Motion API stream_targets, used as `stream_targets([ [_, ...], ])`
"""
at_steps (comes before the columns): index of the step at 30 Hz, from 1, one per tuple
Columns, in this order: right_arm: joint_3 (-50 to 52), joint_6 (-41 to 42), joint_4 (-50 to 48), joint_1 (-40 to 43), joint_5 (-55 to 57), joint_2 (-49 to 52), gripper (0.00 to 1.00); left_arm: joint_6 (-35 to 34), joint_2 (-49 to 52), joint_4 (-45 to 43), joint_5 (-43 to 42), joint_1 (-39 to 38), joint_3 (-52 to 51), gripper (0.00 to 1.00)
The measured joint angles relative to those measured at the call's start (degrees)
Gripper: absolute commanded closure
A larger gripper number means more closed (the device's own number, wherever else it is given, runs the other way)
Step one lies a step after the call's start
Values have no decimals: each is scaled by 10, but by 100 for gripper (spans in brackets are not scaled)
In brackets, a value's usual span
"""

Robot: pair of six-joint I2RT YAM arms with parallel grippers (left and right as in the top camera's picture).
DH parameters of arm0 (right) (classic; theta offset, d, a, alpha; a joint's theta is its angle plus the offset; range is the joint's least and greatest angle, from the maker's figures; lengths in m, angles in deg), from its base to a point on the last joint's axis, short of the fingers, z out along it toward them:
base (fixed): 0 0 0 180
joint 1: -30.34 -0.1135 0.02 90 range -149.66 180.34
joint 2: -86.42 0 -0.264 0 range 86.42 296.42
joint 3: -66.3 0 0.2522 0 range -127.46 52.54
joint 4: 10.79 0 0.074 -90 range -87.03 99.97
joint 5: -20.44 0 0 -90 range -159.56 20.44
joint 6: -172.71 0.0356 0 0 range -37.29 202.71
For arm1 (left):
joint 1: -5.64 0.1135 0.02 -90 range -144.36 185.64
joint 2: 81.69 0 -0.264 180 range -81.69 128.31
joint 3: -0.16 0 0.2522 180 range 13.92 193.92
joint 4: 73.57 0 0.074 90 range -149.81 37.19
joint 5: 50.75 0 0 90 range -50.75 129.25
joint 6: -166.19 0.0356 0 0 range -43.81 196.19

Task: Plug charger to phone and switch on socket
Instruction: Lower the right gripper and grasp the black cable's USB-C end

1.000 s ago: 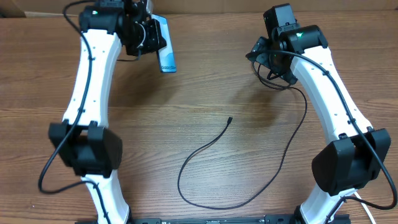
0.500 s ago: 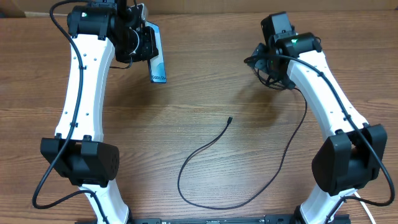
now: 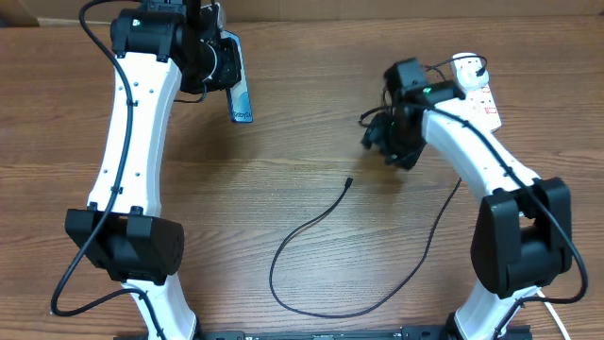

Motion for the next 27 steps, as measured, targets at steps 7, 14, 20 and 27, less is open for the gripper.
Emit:
stream_targets([
  [7,71,39,-48,-52,-40,0,47,-4,0,0,10,0,0,96],
  [14,98,84,-59,-78,-47,0,56,-9,0,0,13,0,0,96],
  [20,106,96,-64,-79,-49,0,61,-10,0,0,13,0,0,96],
  [27,142,101,-113,-79,-88,0,63,-10,0,0,13,0,0,96],
])
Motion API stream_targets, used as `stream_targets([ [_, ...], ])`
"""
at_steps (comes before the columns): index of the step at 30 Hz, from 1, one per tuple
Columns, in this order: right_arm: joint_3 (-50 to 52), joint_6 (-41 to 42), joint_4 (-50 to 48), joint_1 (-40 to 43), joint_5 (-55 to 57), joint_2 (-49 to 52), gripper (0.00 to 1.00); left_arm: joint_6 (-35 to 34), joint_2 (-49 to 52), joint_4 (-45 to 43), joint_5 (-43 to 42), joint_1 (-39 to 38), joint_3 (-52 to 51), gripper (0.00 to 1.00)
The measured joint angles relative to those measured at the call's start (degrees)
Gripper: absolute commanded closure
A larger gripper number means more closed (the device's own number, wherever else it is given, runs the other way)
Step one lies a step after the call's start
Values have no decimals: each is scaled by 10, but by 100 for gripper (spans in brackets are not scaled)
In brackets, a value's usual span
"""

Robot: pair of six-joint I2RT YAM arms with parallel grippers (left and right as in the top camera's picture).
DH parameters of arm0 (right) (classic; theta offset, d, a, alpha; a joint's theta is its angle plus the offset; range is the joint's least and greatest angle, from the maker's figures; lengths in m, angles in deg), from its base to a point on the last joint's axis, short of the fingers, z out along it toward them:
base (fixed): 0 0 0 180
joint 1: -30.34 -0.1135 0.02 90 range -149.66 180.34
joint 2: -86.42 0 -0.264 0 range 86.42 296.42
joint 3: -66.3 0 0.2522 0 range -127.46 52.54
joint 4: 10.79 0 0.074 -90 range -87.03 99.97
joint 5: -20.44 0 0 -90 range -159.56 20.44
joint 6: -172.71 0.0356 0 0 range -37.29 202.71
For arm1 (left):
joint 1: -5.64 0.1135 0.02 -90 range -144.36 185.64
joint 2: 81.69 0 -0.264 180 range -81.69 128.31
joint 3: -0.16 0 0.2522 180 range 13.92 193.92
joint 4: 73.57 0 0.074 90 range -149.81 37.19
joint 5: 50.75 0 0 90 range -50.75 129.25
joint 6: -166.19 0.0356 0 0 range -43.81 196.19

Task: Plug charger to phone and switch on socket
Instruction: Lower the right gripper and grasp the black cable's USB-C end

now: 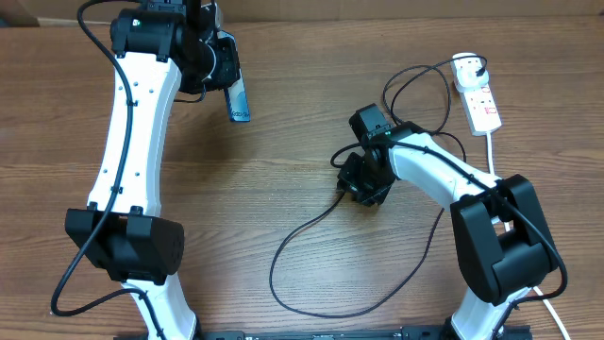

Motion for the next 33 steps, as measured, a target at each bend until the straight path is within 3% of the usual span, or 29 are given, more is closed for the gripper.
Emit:
stream_targets([
  [7,27,10,-37,0,-17,-4,64,0,0,0,0,0,0,96],
  [18,34,19,-69,0,1,-6,82,0,0,0,0,0,0,96],
  [33,37,19,-85,0,19,-6,96,0,0,0,0,0,0,96],
])
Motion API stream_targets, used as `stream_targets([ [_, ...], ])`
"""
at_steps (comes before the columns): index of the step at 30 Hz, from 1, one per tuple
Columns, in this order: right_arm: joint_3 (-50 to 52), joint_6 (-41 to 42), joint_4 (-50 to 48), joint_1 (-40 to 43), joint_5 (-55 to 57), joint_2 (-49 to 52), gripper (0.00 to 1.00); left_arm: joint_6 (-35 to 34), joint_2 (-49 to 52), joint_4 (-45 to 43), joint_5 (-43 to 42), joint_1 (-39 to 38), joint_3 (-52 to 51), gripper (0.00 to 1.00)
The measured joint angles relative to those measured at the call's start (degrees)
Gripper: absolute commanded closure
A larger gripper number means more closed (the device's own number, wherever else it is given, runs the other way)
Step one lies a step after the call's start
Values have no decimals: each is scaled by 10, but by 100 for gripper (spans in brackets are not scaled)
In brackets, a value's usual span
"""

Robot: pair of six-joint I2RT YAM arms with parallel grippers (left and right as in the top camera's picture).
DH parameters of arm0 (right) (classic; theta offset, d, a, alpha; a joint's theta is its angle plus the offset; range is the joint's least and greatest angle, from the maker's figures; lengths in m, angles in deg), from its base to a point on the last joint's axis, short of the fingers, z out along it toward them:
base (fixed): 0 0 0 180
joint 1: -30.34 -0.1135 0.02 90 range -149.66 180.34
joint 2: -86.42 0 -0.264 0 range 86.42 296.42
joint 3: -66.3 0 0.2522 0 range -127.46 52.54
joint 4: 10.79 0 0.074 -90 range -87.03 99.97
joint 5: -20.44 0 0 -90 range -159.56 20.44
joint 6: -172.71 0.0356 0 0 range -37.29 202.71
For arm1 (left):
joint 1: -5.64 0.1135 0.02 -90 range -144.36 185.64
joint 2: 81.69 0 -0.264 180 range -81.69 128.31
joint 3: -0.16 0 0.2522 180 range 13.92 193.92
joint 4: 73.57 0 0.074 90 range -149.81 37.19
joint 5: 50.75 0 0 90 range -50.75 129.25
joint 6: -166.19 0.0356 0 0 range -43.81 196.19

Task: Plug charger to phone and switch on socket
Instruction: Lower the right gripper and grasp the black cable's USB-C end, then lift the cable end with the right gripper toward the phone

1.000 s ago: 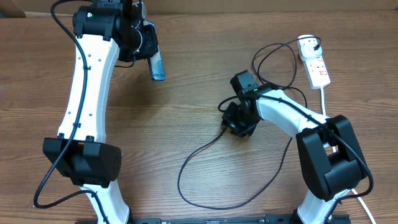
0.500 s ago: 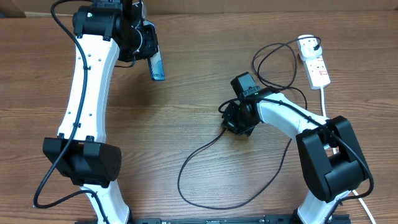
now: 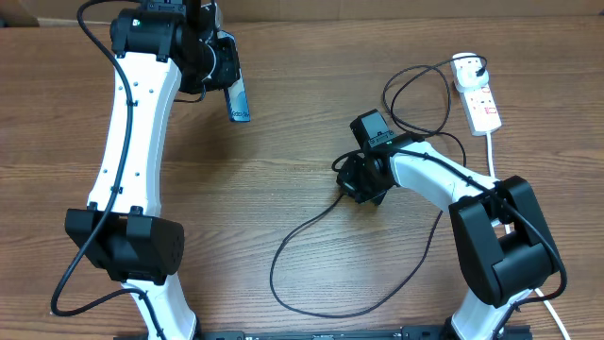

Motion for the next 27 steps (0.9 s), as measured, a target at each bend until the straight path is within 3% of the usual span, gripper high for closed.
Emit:
stream_targets([
  [15,-3,-16,-2,0,-14,0,96,0,0,-19,-10,0,0,96],
  [27,-80,-168,-2,0,-165,-28,96,-2,0,-96,-231,49,0,96],
])
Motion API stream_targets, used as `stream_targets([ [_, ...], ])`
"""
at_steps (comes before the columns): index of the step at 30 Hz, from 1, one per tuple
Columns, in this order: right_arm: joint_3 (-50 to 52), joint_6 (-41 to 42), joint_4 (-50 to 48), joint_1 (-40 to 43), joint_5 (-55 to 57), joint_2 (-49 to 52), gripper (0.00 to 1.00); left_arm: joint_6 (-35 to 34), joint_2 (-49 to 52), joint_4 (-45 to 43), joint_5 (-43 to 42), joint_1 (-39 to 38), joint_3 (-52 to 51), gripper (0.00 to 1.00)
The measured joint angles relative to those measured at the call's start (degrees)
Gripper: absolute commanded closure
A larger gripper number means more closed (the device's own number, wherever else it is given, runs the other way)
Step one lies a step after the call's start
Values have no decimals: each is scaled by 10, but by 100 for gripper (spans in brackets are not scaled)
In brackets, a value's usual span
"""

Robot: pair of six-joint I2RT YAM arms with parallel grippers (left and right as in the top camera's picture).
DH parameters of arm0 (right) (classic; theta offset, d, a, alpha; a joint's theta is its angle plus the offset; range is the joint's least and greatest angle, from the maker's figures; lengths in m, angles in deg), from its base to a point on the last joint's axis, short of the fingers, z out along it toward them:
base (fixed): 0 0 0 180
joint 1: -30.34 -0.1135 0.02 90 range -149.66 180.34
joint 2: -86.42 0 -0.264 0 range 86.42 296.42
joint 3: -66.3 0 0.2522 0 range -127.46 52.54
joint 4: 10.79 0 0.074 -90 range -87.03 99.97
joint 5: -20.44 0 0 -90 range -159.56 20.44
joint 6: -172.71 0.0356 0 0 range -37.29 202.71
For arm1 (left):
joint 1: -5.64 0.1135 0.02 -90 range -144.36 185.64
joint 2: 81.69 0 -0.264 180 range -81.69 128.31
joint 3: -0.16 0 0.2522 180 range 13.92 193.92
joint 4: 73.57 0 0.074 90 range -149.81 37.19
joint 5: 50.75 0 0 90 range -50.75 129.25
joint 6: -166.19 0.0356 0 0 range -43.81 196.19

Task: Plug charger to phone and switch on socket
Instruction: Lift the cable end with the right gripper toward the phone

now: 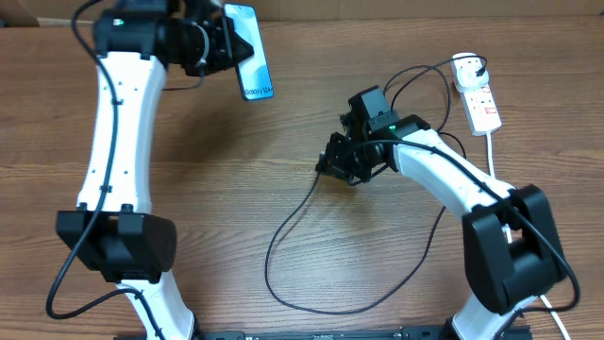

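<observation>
A phone (249, 52) with a light blue screen is held up at the back left, tilted, with my left gripper (225, 42) shut on its left edge. The black charger cable (283, 222) loops over the middle of the table and runs back to the plug (467, 64) in the white socket strip (483, 102) at the back right. My right gripper (332, 161) is shut on the cable's free end, right of the table's middle and well right of the phone. The connector tip itself is hidden in the fingers.
The wooden table (189, 208) carries only the cable and the strip. A white lead (491, 151) runs from the strip toward the front right. A cardboard edge (396, 8) lines the back.
My right gripper has moved up and to the left with the cable's end, and the loop has followed it. My left arm has swung the phone to the right, its screen now facing up.
At first my right gripper hung near the socket strip while the cable's end lay free mid-table, and my left gripper held the phone at the back left. Then the right gripper stood over that end. Now it holds the end, and the phone sits nearer.
</observation>
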Motion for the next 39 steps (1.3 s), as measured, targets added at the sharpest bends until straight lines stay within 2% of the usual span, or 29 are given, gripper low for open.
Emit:
stream_targets([
  [4,-12,-76,-28,0,-98,-28,96,-2,0,-5,-78,47,0,96],
  [9,-14,-166,-108,0,-278,-58,96,-4,0,-5,-182,95,0,96],
  [14,-16,-201,-176,0,-418,-64,96,-5,0,-4,-284,108,0,96],
  [19,-16,-208,-194,0,-474,-64,96,-6,0,5,-349,105,0,96],
  [26,-16,-160,-246,0,-469,-64,96,-6,0,15,-372,105,0,96],
  [39,-16,-96,-169,-3,-245,-64,96,-6,0,29,-302,105,0,96],
])
